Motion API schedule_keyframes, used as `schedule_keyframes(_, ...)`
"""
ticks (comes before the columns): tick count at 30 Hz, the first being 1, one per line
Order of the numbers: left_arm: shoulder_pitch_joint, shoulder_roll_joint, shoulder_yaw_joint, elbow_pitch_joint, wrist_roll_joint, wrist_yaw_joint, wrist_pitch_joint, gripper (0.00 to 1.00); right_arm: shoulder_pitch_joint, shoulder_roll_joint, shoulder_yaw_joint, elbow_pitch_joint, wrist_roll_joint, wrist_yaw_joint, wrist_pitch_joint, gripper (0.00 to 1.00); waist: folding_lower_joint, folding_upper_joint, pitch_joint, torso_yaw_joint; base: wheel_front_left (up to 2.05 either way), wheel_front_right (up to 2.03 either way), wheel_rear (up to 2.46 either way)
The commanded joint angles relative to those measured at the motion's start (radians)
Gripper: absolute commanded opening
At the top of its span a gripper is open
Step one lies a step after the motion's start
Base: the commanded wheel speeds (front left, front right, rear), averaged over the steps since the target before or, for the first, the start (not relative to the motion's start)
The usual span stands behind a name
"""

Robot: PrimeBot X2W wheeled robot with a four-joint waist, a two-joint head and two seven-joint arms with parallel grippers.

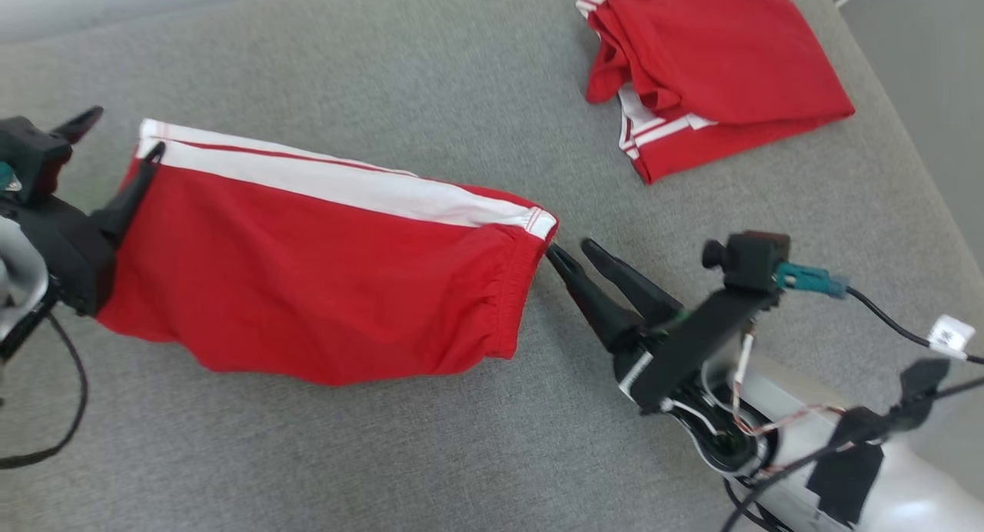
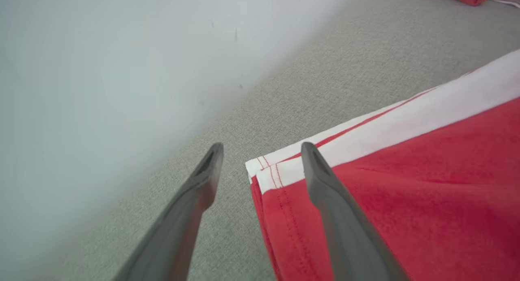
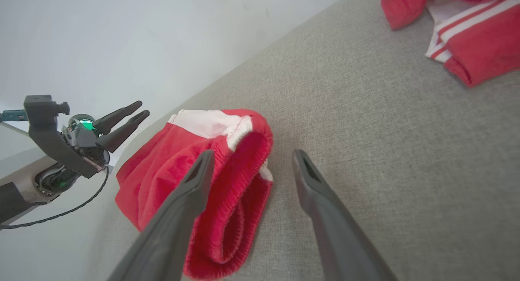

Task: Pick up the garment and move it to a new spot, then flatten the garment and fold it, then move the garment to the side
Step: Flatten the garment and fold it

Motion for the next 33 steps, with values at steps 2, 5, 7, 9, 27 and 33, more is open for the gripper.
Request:
schedule_keyframes(2, 0.035, -0.002, 0.038, -0.026, -0.007, 0.001, -0.005, 1.00, 0.029, -0.028, -0.001, -0.011, 0.004, 0.000, -0.002, 1.00, 0.0000, -0.0001, -0.052, 0.028, 0.00, 0.00, 0.00)
schedule_keyframes(5, 0.094, 0.010, 0.103, -0.077, 0.012, 0.009, -0.006, 1.00, 0.061, -0.060, -0.030, -0.027, -0.022, 0.000, -0.015, 1.00, 0.0000, -0.0001, -0.092, 0.042, 0.00, 0.00, 0.00)
schedule_keyframes(7, 0.140, 0.017, 0.149, -0.117, 0.023, 0.014, -0.006, 1.00, 0.082, -0.075, -0.070, -0.033, -0.053, 0.000, -0.021, 1.00, 0.0000, -0.0001, -0.117, 0.049, 0.00, 0.00, 0.00)
schedule_keyframes(9, 0.187, 0.027, 0.178, -0.146, 0.040, 0.015, -0.006, 1.00, 0.110, -0.076, -0.135, -0.050, -0.092, 0.000, -0.023, 1.00, 0.0000, -0.0001, -0.136, 0.057, 0.00, 0.00, 0.00)
schedule_keyframes(27, 0.438, 0.024, 0.386, -0.232, 0.044, 0.003, -0.006, 1.00, 0.464, 0.089, -0.578, -0.186, -0.647, 0.000, -0.021, 1.00, 0.0000, -0.0001, -0.200, 0.106, 0.00, 0.00, 0.00)
schedule_keyframes(33, 0.464, 0.026, 0.345, -0.216, -0.016, 0.002, -0.006, 1.00, 0.493, 0.115, -0.590, -0.191, -0.691, 0.000, -0.021, 1.00, 0.0000, -0.0001, -0.195, 0.089, 0.00, 0.00, 0.00)
